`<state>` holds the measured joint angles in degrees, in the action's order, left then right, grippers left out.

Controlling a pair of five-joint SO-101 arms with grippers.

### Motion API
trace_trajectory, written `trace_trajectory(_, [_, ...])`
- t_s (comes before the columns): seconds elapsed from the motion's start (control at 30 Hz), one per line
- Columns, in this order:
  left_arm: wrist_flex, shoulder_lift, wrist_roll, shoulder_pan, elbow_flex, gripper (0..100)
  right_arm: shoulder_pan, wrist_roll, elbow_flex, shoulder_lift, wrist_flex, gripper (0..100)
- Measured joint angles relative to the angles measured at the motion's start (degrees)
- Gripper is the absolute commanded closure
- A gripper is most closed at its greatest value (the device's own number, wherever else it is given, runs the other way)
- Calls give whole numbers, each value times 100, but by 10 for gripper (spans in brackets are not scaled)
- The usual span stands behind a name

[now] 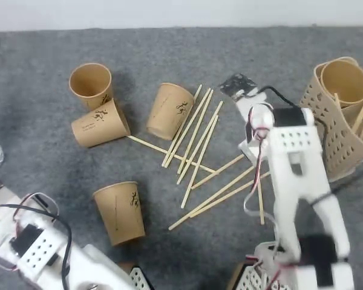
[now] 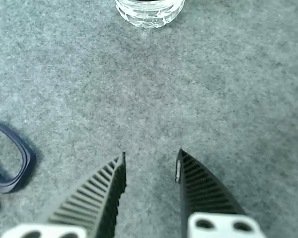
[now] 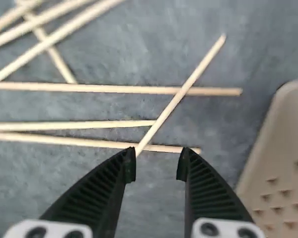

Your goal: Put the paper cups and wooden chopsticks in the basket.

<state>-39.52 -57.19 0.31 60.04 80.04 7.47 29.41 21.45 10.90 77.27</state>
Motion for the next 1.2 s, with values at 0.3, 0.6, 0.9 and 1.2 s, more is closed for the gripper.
trace_trajectory(0.3, [0,0,0,0,0,834,-97,-765,0,-1468,-809,850])
trace_trajectory(0.6, [0,0,0,0,0,834,-422,-791,-9,-2215,-1415,904])
trace_trajectory(0.9, [0,0,0,0,0,834,-422,-791,-9,-2347,-1644,998])
trace_trajectory(1.2, [0,0,0,0,0,834,-888,-800,-1046,-1160,-378,991])
